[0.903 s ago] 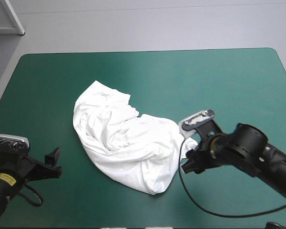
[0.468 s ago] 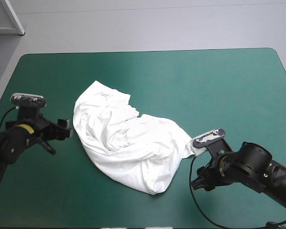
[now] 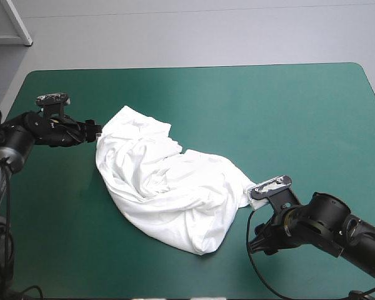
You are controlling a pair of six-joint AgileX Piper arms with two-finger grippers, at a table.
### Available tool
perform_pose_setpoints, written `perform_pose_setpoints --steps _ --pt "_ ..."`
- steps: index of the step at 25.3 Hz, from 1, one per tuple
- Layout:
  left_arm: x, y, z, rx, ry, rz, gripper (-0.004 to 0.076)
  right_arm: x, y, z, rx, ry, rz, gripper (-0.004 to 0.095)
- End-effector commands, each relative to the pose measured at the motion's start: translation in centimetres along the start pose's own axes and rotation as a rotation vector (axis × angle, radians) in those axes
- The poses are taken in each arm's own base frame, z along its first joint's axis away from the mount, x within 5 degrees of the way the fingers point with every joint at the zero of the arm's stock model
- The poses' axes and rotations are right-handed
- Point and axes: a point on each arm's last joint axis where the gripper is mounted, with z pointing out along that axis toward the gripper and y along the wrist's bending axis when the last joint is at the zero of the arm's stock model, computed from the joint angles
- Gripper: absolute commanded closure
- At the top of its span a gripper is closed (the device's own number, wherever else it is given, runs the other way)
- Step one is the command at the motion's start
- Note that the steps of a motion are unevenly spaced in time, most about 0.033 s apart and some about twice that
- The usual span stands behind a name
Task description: Fold the cloth
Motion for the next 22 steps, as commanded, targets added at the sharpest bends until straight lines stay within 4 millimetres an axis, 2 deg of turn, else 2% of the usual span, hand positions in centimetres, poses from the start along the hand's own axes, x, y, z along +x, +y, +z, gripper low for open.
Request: perform_pose_setpoints --steps 1,5,8,14,15,17,18,19,20,21,22 --pt "-1.7 0.4 1.6 0.012 -0.064 -0.035 0.0140 -0.6 -0.2 -1.0 -0.012 -0.078 0.001 0.0279" --pt "-1.6 1.2 5.0 0.002 -0.023 -0.056 0.0140 -0.7 -0.3 -1.0 0.008 -0.089 -0.009 0.0279" --pt "-1.6 1.5 6.5 0.000 -0.005 -0.066 0.0140 -0.8 -0.5 -1.0 0.029 -0.098 0.003 0.0279" --pt "-1.5 0.1 7.6 0.017 0.009 -0.026 0.0161 -1.3 -1.2 -1.0 0.109 -0.150 0.039 0.0279" --pt "-1.5 -0.3 7.7 0.023 0.011 -0.016 0.0185 -1.4 -1.3 -1.1 0.118 -0.161 0.045 0.0279" --pt "-1.3 -1.7 8.0 0.045 0.022 0.017 0.0290 -1.6 -1.6 -1.1 0.144 -0.190 0.051 0.0279" --pt "-1.1 -2.4 8.4 0.055 0.037 0.034 0.0372 -1.8 -1.6 -1.1 0.147 -0.203 0.061 0.0279" --pt "-0.9 -2.7 8.5 0.058 0.044 0.042 0.0418 -1.8 -1.6 -1.1 0.145 -0.205 0.062 0.0279" --pt "-0.7 -2.7 8.8 0.062 0.061 0.043 0.0503 -1.8 -1.6 -1.1 0.145 -0.208 0.067 0.0279" --pt "-0.6 -2.7 8.8 0.063 0.068 0.042 0.0542 -1.8 -1.6 -1.1 0.142 -0.211 0.069 0.0279" --pt "-0.6 -2.7 8.7 0.054 0.074 0.063 0.0622 -2.0 -1.6 -1.2 0.143 -0.227 0.072 0.0279"
